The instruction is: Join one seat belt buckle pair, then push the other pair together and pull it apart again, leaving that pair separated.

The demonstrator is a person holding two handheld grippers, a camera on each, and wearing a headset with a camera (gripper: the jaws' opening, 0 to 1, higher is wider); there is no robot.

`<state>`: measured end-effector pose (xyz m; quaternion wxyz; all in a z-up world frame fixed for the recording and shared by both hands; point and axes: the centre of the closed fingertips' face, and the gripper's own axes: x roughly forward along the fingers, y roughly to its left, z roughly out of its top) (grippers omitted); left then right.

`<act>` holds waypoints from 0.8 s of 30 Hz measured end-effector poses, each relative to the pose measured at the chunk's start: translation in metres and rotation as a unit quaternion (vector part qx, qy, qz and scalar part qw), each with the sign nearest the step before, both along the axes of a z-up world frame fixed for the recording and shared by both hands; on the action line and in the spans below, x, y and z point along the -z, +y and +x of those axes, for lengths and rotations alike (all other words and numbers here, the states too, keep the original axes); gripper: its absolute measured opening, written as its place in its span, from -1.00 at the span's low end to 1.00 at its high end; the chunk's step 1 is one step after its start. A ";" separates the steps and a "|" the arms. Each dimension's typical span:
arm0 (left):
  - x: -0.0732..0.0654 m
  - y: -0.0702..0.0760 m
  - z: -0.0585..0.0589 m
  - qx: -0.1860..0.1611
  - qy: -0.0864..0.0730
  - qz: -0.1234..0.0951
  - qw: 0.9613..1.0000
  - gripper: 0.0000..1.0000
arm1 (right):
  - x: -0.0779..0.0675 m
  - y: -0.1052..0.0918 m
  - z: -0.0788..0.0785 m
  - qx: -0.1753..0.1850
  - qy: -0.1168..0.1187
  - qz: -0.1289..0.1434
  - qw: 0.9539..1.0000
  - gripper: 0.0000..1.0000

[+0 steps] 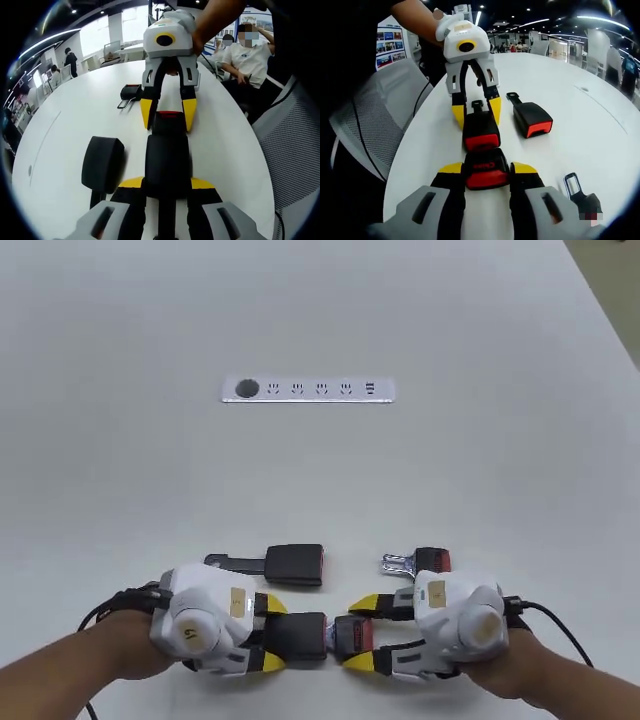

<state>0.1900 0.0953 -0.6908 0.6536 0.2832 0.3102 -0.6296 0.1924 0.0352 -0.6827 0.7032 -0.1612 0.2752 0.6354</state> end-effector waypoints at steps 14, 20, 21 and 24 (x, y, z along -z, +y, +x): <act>0.002 0.001 0.003 0.010 0.005 -0.010 1.000 -0.37 | -0.002 0.000 0.001 0.001 0.004 0.019 1.000 -0.38; 0.002 0.000 0.004 0.010 0.007 -0.012 1.000 -0.38 | -0.002 -0.001 0.002 0.002 0.005 0.024 1.000 -0.38; 0.002 0.000 0.004 0.010 0.008 -0.012 1.000 -0.38 | -0.002 -0.002 0.002 0.002 0.005 0.025 1.000 -0.38; 0.000 -0.001 0.004 0.011 0.008 -0.013 1.000 -0.38 | -0.002 -0.002 0.002 0.004 0.006 0.026 1.000 -0.38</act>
